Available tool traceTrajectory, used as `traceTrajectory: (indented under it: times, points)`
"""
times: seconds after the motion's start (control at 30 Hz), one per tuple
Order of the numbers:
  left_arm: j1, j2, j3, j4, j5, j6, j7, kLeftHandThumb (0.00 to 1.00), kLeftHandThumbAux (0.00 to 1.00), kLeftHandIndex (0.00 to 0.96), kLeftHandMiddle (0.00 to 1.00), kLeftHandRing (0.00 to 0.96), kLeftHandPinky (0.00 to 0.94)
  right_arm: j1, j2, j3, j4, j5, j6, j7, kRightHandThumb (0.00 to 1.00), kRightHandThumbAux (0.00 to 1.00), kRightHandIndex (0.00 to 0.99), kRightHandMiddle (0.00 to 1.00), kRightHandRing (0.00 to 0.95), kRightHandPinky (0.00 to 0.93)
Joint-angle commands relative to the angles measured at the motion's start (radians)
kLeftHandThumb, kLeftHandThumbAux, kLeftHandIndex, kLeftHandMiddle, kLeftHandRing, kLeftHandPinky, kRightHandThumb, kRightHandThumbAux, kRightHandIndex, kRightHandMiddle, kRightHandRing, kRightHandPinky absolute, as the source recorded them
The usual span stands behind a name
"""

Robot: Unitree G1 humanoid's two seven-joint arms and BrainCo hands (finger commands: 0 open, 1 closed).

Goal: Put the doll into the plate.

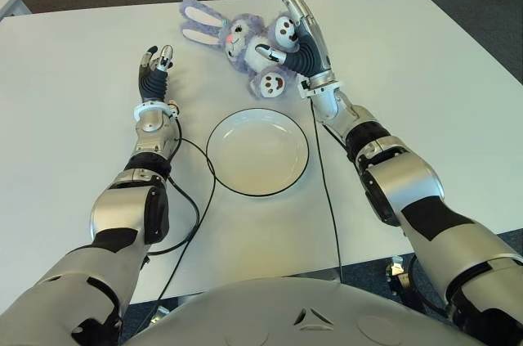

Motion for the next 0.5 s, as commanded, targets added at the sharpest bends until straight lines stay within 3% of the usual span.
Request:
traceTrajectory:
  times: [0.03,0.5]
  points:
    - [0.087,-0.036,-0.009,0.052,0.009,0.061,0.013,0.0,0.371,0.118,0.267,0.227,0.075,-0.002,0.013,-0.007,0.012,0.022,0.021,0.025,0.168,0.355,0.0,0.0,0.015,0.094]
    - [0.097,-0.039,-0.008,0.04,0.008,0.054,0.011,0.0,0.362,0.103,0.261,0.218,0.034,0.001,0.024,-0.018,0.03,0.054,0.069,0.081,0.193,0.365,0.0,0.0,0.026,0.115]
